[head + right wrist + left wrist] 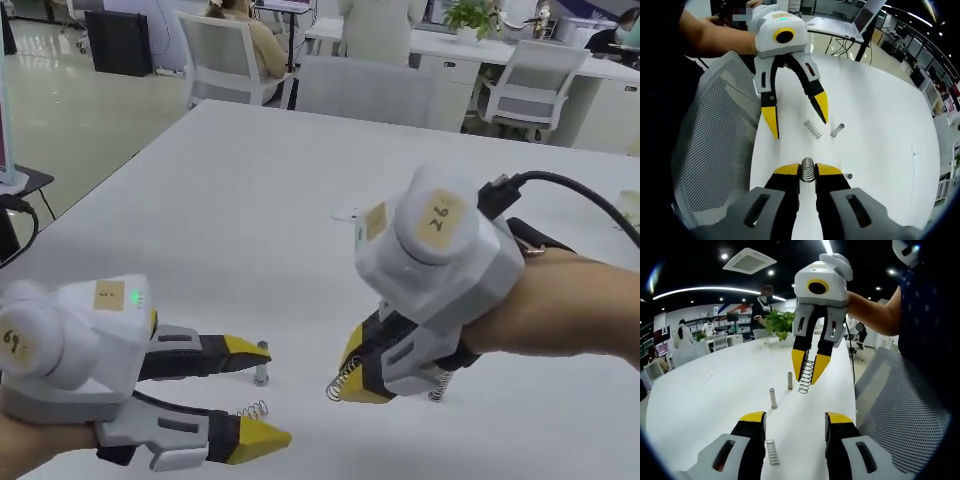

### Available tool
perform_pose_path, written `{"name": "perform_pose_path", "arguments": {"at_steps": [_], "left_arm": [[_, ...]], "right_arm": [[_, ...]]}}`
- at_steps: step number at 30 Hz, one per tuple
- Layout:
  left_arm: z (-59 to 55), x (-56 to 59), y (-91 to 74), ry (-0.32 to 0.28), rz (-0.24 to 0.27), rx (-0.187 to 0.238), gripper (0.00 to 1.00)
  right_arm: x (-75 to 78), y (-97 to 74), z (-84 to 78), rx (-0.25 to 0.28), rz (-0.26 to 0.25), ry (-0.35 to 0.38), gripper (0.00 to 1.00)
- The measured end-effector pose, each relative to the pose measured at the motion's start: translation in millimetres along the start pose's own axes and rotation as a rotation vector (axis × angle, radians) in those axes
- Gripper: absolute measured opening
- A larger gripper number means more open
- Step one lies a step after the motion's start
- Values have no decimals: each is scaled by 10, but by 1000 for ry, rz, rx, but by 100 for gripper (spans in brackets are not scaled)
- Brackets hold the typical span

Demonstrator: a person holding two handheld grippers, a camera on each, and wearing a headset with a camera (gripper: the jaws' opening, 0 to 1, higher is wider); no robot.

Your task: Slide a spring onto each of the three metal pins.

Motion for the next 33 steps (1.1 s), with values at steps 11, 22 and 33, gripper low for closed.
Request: {"name": "perform_pose_path", "arguments": {"at_steps": [11,22,33], "left_arm": [[-76,-109,-97,-44,59,-4,50],[-147,-142,-114,-70,90,-11,59],[-217,-136,-122,-90,104,-22,64]], "right_arm": [[6,-29,-71,-18,-1,12,9],[15,-48,-150,-32,2,26,9],[42,-46,-205,-52,12,38,9]]}}
Point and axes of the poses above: the centre of the closed fingertips' face, and the gripper's own axes: y roughly forward along the fingers, x roughly to its right, z roughly out of its top, the point moved 2 cm from there along -y, roughly backward along the fingers, and after that the axes turned 15 degrees about z, right-handed, at the moved point
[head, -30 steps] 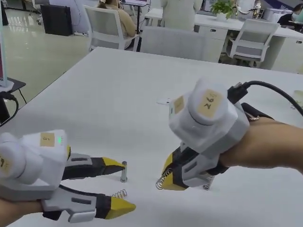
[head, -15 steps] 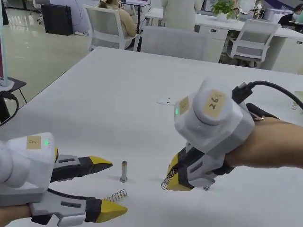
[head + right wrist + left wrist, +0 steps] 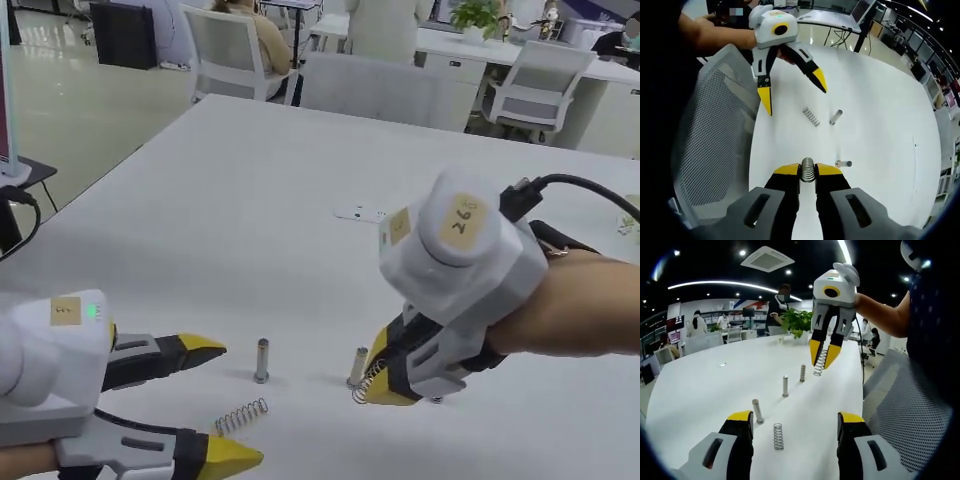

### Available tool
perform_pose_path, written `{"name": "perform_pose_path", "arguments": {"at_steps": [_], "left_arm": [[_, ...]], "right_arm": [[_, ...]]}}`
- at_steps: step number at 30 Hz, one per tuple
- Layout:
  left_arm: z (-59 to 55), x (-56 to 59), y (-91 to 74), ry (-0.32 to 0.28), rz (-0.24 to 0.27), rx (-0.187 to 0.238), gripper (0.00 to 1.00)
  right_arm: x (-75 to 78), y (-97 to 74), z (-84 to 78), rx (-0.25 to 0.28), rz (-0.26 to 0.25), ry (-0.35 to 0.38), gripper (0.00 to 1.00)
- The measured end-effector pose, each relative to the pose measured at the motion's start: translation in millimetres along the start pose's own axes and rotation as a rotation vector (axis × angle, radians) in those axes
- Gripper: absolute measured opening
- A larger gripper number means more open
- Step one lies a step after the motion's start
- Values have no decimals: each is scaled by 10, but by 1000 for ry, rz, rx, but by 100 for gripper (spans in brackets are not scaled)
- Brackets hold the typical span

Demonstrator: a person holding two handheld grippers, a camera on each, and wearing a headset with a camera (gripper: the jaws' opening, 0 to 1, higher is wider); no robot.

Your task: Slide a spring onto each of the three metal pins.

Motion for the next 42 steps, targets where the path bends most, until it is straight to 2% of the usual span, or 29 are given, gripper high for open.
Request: {"name": "perform_pose_path", "arguments": {"at_steps": [22,34,42], "left_arm": [[-32,-26,8,-6,8,1,65],[-41,-2,18,-3,5,-3,65],[-54,12,10,-5,4,-4,64]], "right_arm": [[343,-215,-142,-63,-54,31,9],[549,-188,-125,-82,-62,39,9],[641,-92,-99,-93,-53,37,9]]}}
Point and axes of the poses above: the centre of the closed fingertips' face, and the gripper's own axes: y roughly forward along the fingers, x roughly to its right, z roughly out of its top, the point moved 2 cm from there along -y, roughly backward along the fingers, and after that the axes turned 15 degrees about z, right-handed, at the moved point
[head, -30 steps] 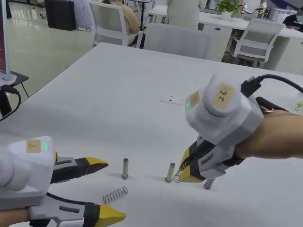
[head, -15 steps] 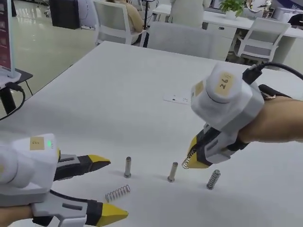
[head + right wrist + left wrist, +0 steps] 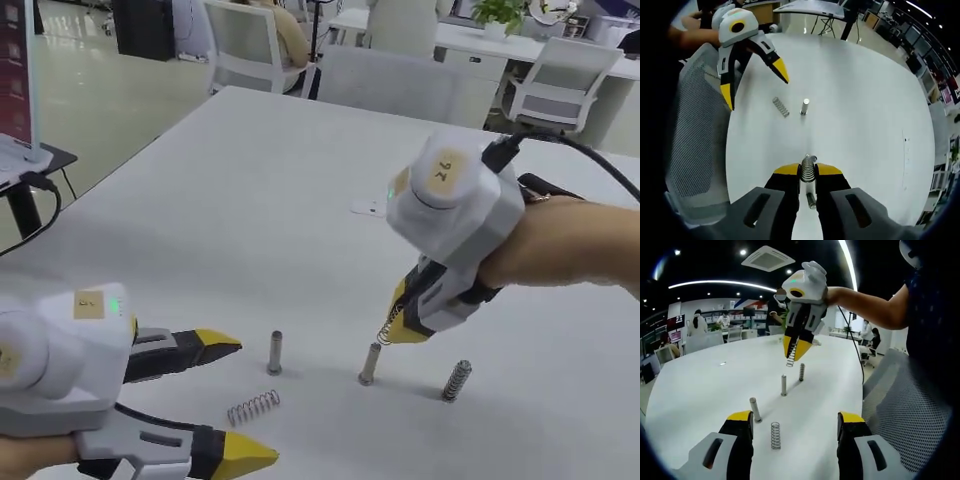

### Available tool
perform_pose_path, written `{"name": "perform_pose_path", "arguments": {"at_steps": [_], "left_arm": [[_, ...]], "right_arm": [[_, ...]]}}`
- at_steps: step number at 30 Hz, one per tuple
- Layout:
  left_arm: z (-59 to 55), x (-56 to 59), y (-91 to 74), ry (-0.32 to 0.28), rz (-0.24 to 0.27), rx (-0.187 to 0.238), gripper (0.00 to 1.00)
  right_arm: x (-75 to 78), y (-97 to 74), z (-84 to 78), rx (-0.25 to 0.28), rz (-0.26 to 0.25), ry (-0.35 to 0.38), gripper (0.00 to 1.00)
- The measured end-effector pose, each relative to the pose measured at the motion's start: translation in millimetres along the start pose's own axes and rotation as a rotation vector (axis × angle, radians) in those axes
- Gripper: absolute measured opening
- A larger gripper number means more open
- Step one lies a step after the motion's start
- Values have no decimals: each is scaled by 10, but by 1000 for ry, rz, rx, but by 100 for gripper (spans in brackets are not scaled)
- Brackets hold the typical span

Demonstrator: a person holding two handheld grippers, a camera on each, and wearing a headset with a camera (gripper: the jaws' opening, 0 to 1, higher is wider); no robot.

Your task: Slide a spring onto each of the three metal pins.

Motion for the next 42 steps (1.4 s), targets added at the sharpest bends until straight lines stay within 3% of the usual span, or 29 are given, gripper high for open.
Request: {"name": "perform_pose_path", "arguments": {"at_steps": [14,42], "left_arm": [[-22,7,2,-5,1,-3,63],[-46,-2,-5,-10,-2,-9,61]], "right_arm": [[108,130,-46,-38,17,10,9],[180,331,-111,-76,42,29,9]]}}
Point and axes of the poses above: the centre of the closed fingertips' face, and the gripper's own axes: y roughly forward along the fingers, x roughly to its right, z roughly out of its top, the point moved 2 cm from there along -y, roughly backward along the fingers, and after that the axes turned 15 degrees about z, right-handed, at the moved point
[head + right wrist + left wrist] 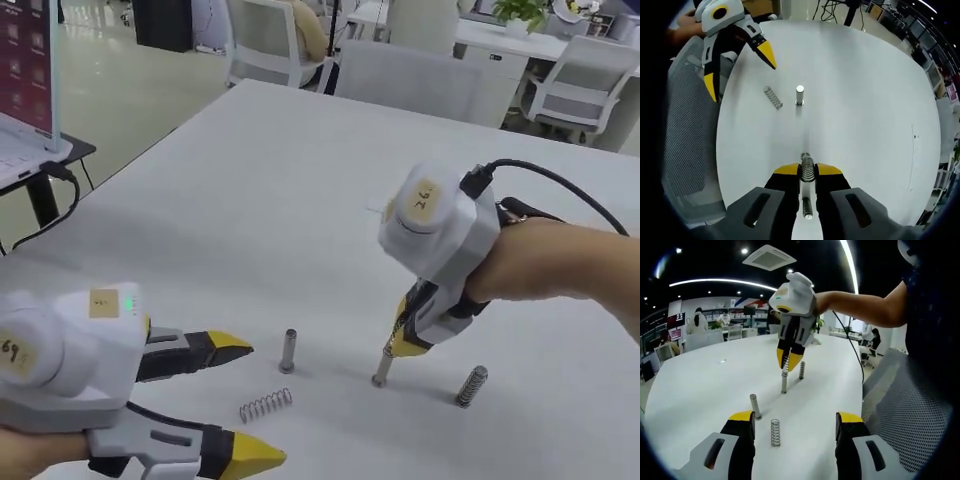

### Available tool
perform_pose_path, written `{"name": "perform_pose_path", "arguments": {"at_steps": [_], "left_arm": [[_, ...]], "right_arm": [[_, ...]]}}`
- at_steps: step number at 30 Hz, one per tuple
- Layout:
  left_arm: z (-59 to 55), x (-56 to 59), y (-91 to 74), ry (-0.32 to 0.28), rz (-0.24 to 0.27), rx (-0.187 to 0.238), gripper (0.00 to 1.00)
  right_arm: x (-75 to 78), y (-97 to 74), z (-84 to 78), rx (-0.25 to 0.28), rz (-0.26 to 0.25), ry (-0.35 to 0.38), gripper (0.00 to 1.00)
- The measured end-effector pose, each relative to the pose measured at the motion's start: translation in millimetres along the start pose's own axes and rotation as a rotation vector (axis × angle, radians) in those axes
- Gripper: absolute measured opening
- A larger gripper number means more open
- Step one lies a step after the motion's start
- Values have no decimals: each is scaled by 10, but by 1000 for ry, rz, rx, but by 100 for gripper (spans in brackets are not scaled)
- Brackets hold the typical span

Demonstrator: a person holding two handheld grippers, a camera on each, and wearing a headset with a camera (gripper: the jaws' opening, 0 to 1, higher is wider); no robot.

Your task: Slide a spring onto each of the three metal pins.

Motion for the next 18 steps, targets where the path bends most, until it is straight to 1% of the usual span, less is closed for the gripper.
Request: {"name": "perform_pose_path", "arguments": {"at_steps": [12,18], "left_arm": [[-7,12,15,-3,-1,-2,60],[-5,6,16,-4,2,-2,60]], "right_arm": [[34,162,-51,-20,19,17,9],[37,240,-62,-19,28,23,9]]}}
Point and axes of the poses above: the centre of the closed fingertips' face, and the gripper's own axes: y roughly forward along the fingers, x roughly to its right, z roughly out of its top, the point moved 2 cm from there along -y, roughly backward along the fingers, and after that the axes turned 15 degrees about z, right-handed, at the moved point
